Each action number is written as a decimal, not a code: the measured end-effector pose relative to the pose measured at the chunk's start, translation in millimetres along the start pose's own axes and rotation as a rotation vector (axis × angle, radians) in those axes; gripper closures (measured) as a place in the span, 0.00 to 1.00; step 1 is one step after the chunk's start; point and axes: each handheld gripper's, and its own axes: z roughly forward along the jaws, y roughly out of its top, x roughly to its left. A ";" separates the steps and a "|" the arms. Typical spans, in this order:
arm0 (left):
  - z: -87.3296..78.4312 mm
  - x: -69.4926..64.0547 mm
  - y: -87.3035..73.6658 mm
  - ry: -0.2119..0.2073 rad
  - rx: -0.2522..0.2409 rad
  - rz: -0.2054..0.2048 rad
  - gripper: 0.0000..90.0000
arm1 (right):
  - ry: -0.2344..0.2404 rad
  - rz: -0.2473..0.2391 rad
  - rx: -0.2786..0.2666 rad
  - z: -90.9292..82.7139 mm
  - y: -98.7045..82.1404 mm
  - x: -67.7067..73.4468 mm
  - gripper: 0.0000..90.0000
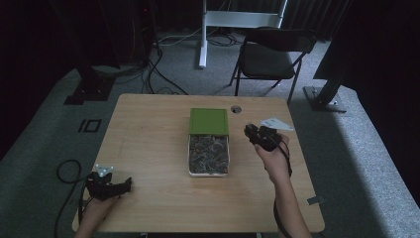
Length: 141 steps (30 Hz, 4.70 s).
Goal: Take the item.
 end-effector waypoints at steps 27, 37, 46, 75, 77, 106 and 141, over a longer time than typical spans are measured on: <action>-0.1 0.0 0.0 0.000 0.001 0.000 0.01 | -0.187 0.109 0.033 17.0 -6.6 -77.7 0.88; -0.1 0.0 0.0 0.000 0.001 0.000 0.01 | -0.212 0.124 0.060 27.2 -2.4 -89.6 0.87; 0.0 0.0 0.0 0.000 0.001 0.000 0.01 | -0.220 0.130 0.082 34.2 -1.8 -95.9 0.87; 0.0 0.0 0.0 0.000 0.000 0.000 0.01 | -0.150 0.155 0.078 32.7 -10.1 -90.4 0.28; -0.1 0.0 0.0 0.000 0.001 0.000 0.01 | -0.135 0.150 0.081 31.9 -12.1 -89.0 0.22; 0.0 0.0 0.0 0.000 0.001 0.001 0.01 | -0.104 0.114 0.072 -4.3 -50.1 -69.1 0.16; 0.0 0.1 0.0 0.001 0.001 0.002 0.01 | -0.047 0.104 0.162 -25.1 -124.6 -59.7 0.16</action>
